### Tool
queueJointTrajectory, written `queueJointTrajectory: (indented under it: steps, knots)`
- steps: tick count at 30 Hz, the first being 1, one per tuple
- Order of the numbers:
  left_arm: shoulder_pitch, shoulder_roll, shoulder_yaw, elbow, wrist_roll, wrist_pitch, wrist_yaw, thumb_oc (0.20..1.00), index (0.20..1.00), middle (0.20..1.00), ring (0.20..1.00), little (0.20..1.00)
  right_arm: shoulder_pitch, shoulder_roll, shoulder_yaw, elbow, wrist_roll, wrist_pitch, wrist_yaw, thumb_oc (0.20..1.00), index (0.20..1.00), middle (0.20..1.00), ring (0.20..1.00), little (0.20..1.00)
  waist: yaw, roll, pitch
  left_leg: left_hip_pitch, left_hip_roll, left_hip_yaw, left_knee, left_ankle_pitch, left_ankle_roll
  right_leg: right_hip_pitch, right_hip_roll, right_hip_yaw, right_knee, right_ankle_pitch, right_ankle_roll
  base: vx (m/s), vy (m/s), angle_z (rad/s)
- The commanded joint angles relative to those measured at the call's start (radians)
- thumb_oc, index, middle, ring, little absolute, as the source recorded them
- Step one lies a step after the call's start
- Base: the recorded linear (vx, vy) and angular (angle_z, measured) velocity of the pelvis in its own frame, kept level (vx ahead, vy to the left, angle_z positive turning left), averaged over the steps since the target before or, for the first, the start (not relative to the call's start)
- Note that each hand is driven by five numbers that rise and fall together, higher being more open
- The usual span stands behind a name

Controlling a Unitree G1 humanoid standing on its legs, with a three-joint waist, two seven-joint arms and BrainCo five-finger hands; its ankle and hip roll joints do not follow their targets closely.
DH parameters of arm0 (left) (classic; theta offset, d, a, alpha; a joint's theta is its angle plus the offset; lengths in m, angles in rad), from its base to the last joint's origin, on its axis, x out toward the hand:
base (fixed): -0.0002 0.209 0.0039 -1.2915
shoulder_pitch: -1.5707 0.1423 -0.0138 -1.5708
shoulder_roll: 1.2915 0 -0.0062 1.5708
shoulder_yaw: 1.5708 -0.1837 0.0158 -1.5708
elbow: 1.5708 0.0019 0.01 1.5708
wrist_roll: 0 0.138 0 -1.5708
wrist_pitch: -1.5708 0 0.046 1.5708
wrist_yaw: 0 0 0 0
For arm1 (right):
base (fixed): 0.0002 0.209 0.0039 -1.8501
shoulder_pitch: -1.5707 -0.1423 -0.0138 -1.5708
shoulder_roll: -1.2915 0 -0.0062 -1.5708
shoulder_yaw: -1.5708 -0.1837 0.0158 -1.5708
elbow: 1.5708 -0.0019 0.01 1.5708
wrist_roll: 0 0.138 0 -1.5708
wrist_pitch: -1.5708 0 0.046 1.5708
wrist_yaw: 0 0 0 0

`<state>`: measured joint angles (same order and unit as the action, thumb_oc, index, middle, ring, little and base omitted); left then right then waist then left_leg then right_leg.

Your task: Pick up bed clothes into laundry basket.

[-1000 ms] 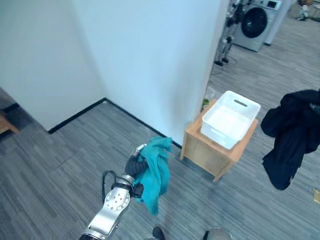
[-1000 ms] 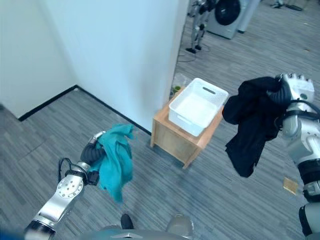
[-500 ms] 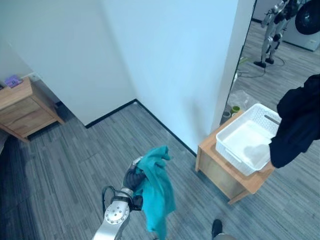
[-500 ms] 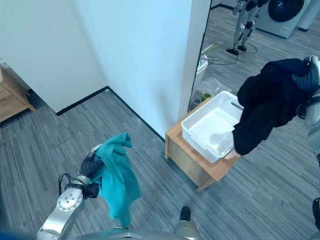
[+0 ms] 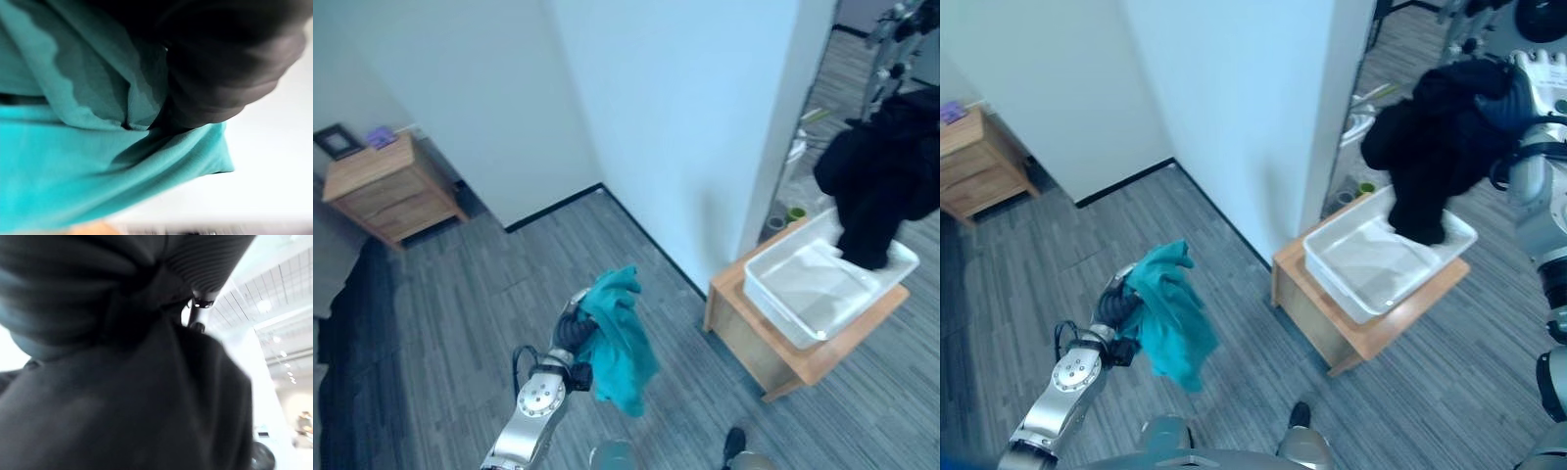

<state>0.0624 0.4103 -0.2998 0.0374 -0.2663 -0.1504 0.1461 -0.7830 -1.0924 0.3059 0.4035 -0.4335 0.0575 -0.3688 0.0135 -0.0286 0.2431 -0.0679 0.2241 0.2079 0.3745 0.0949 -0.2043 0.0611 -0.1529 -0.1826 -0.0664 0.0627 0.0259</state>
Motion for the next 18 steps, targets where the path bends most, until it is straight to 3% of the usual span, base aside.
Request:
queueJointTrajectory:
  steps: [1, 3, 4, 5, 6, 7, 11, 13, 16, 18]
  knots:
    - [-0.073, -0.008, -0.045, -0.134, 0.038, -0.089, 0.017, 0.200, 0.200, 0.200, 0.200, 0.200, -0.111, -0.006, 0.056, -0.054, -0.043, -0.015, -0.037, 0.200, 0.200, 0.200, 0.200, 0.200, 0.025, 0.012, -0.030, 0.024, -0.008, -0.066, -0.314, 0.051, 0.029, 0.119, 0.015, 0.063, -0.021, -0.163, 0.089, 0.25, 0.125, -1.38]
    - [-0.102, -0.018, -0.065, -0.137, 0.038, -0.101, 0.041, 0.200, 0.200, 0.200, 0.200, 0.200, -0.126, 0.045, 0.091, -0.063, -0.052, -0.025, -0.035, 0.200, 0.200, 0.200, 0.200, 0.200, 0.047, 0.029, -0.039, 0.015, -0.030, -0.214, -0.448, 0.080, 0.015, 0.134, 0.024, 0.153, -0.021, -0.182, 0.092, 0.43, 0.160, -1.49]
    - [-0.137, -0.031, -0.097, -0.148, 0.030, -0.111, 0.053, 0.200, 0.200, 0.200, 0.200, 0.200, -0.146, 0.098, 0.112, -0.062, -0.039, -0.031, -0.041, 0.200, 0.200, 0.200, 0.200, 0.200, 0.045, 0.044, -0.053, 0.002, -0.054, -0.306, -0.462, 0.062, 0.002, 0.146, 0.030, 0.228, -0.021, -0.199, 0.099, 0.34, 0.116, -1.06]
    - [-0.138, -0.032, -0.097, -0.146, 0.030, -0.112, 0.053, 0.200, 0.200, 0.200, 0.200, 0.200, -0.147, 0.098, 0.113, -0.062, -0.039, -0.031, -0.042, 0.200, 0.200, 0.200, 0.200, 0.200, 0.047, 0.044, -0.054, 0.003, -0.054, -0.304, -0.462, 0.060, 0.002, 0.146, 0.029, 0.230, -0.021, -0.200, 0.099, 0.37, 0.193, -1.87]
    - [-0.153, -0.044, -0.116, -0.147, 0.026, -0.103, 0.044, 0.200, 0.200, 0.200, 0.200, 0.200, -0.124, 0.155, 0.106, -0.074, -0.042, -0.029, -0.035, 0.200, 0.200, 0.200, 0.200, 0.200, 0.031, 0.070, -0.077, 0.026, -0.056, -0.260, -0.462, 0.025, 0.011, 0.156, 0.020, 0.244, -0.021, -0.212, 0.103, 0.38, 0.272, -2.22]
    - [-0.160, -0.058, -0.131, -0.151, 0.010, -0.102, 0.051, 0.200, 0.200, 0.200, 0.200, 0.200, -0.077, 0.211, 0.098, -0.115, -0.053, -0.028, -0.031, 0.200, 0.200, 0.200, 0.200, 0.200, 0.021, 0.071, -0.095, 0.056, -0.076, -0.241, -0.462, 0.001, 0.029, 0.161, -0.010, 0.261, -0.021, -0.197, 0.117, 0.46, 0.335, -2.64]
    - [-0.166, -0.044, -0.164, -0.161, -0.008, -0.101, 0.027, 0.200, 0.200, 0.200, 0.200, 0.200, -0.043, 0.284, 0.107, -0.108, -0.058, -0.031, -0.017, 0.200, 0.200, 0.200, 0.200, 0.200, 0.035, 0.050, -0.099, 0.085, -0.113, -0.193, -0.462, -0.035, 0.065, 0.144, -0.047, 0.271, 0.029, -0.180, 0.143, 0.20, 0.143, -0.91]
    - [-0.176, -0.023, -0.169, -0.161, -0.015, -0.104, 0.021, 0.200, 0.200, 0.200, 0.200, 0.200, -0.079, 0.322, 0.132, -0.071, -0.058, -0.035, -0.016, 0.200, 0.200, 0.200, 0.200, 0.200, 0.066, 0.040, -0.093, 0.095, -0.114, -0.135, -0.462, -0.060, 0.081, 0.092, -0.068, 0.205, 0.094, -0.170, 0.161, 0.14, 0.095, -0.61]
    - [-0.163, 0.009, -0.157, -0.165, -0.035, -0.111, 0.011, 0.200, 0.200, 0.200, 0.200, 0.200, -0.124, 0.365, 0.183, 0.003, -0.074, -0.044, 0.004, 0.200, 0.200, 0.200, 0.200, 0.200, 0.118, 0.037, -0.086, 0.103, -0.097, -0.054, -0.462, -0.075, 0.093, 0.041, -0.115, -0.051, 0.171, -0.125, 0.179, 0.07, 0.075, -0.44]
    - [-0.138, 0.018, -0.144, -0.164, -0.048, -0.113, 0.001, 0.200, 0.200, 0.200, 0.200, 0.200, -0.146, 0.380, 0.196, 0.046, -0.083, -0.040, 0.009, 0.200, 0.200, 0.200, 0.200, 0.200, 0.142, 0.029, -0.085, 0.109, -0.100, -0.026, -0.462, -0.081, 0.100, 0.031, -0.139, -0.140, 0.184, -0.093, 0.189, 0.08, 0.069, -0.59]
